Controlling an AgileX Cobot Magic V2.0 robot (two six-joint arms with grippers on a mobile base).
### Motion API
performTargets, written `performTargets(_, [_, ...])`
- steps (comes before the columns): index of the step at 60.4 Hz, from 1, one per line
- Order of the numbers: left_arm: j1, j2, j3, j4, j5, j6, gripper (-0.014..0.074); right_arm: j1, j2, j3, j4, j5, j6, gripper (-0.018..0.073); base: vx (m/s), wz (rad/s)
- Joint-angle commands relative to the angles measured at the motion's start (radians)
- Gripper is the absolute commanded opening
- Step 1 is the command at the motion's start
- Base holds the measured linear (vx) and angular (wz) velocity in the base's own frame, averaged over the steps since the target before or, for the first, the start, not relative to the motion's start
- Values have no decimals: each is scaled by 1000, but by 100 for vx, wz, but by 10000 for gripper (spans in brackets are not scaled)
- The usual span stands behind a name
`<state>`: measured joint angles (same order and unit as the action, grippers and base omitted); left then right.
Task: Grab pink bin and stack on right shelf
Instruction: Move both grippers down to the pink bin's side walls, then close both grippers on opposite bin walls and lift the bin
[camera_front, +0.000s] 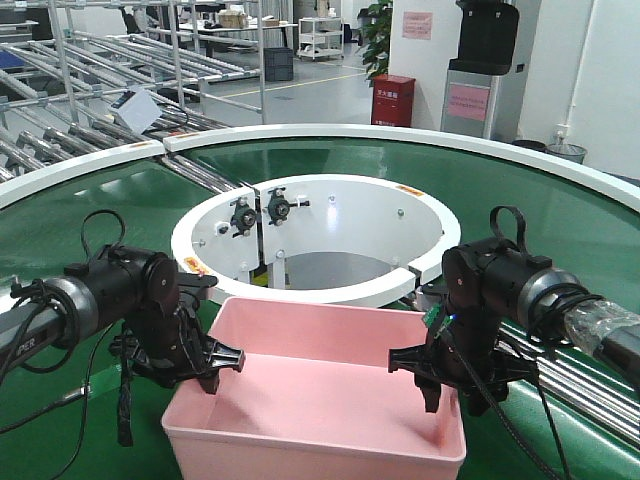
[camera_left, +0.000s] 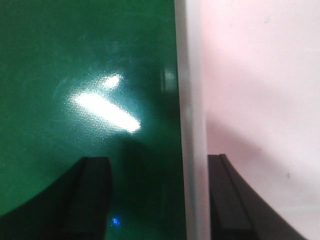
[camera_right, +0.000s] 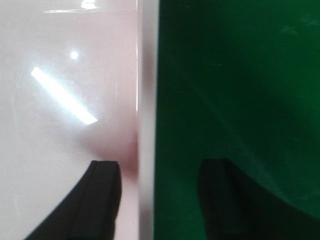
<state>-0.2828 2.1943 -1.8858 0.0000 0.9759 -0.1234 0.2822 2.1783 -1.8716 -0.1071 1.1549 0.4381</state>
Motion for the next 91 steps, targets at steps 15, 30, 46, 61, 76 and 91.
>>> performTargets(15, [-6, -68, -35, 0, -42, -13, 187, -3, -59, -30, -18, -8, 12, 66, 0, 0])
performTargets(30, [-6, -74, -35, 0, -38, -11, 103, -3, -59, -30, -9, -5, 12, -15, 0, 0])
performTargets(46, [-6, -201, -35, 10, 50, -87, 101, -3, -170, -30, -19, 37, 12, -11, 0, 0])
performTargets(61, [-68, -404, 94, 143, 121, -303, 101, 19, -311, -27, -37, 94, -50, -9, 0, 0])
performTargets(76, [-216, -707, 405, 338, 23, -541, 101, 129, -422, -4, -117, 123, -55, -9, 0, 0])
performTargets(91, [-285, -907, 654, 342, -90, -587, 102, 195, -598, 276, -126, -34, -10, -9, 0, 0])
